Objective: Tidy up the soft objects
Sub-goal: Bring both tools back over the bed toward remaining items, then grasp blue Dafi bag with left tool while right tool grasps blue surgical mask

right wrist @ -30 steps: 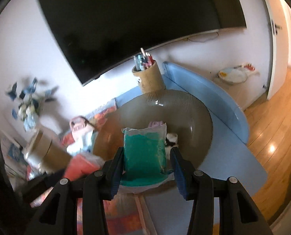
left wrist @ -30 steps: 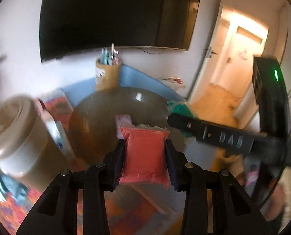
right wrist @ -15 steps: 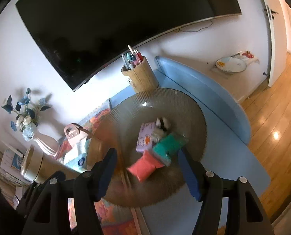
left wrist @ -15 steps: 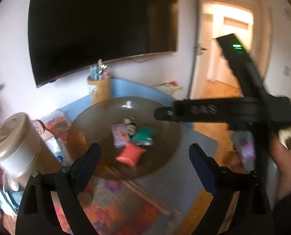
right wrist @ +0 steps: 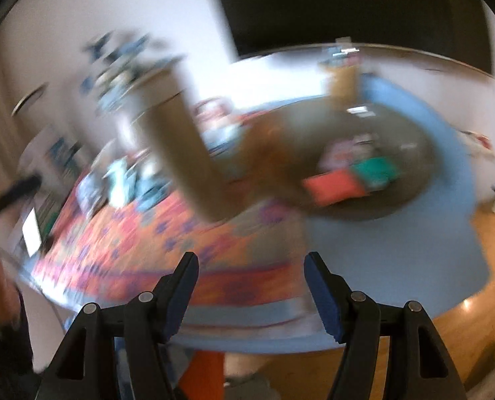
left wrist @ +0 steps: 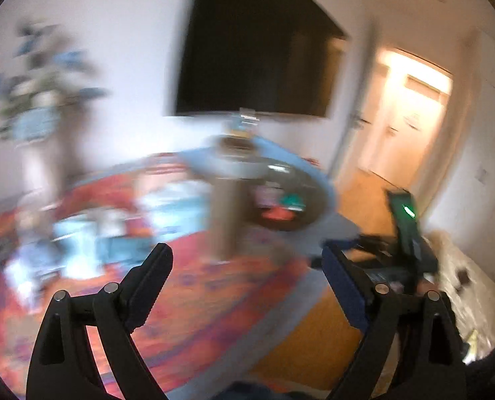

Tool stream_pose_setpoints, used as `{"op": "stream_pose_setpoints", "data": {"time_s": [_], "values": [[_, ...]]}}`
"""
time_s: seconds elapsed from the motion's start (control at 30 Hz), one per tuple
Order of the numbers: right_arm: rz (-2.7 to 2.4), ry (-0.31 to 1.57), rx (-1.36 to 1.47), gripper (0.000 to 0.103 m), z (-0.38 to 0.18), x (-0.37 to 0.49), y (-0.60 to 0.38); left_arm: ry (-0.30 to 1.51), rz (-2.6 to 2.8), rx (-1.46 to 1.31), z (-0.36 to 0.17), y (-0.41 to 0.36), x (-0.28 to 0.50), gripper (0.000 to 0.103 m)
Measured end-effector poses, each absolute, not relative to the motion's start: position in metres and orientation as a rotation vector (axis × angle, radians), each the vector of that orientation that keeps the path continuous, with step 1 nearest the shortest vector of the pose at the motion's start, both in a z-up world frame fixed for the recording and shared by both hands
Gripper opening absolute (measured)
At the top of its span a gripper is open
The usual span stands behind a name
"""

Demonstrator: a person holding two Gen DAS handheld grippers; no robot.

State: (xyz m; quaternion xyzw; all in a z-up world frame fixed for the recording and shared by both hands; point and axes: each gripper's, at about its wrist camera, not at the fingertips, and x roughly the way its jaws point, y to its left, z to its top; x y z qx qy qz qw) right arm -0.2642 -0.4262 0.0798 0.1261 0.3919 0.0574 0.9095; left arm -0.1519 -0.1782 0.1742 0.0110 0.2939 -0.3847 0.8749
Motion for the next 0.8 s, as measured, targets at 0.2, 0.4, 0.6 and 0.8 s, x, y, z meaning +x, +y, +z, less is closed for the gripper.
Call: {"op": "stream_pose_setpoints", "data": {"time_s": [0.2, 0.4, 0.6, 0.8], "values": [[0.341, 0.808, 0.087, 0.064, 0.080, -0.231, -0.328, 0.576, -0.457, -0.092, 0.189, -0.045, -0.125, 0.091], [0.457, 0.874, -0.019, 0.064, 0.072, -0.162, -0.223, 0.689, -0.237, -0.115, 0.152, 0.017, -0.079, 0.101], [0.438, 1.024, 0.037, 0.064, 0.038, -0.082, -0.168, 0.798, -0.205, -0.050, 0.077, 0.028, -0.032, 0.100], [0.332, 1.071, 0.221, 0.064, 0.015, -0.030, -0.167, 0.785, -0.198, 0.012, 0.052, 0.024, 0.000, 0.100]]}}
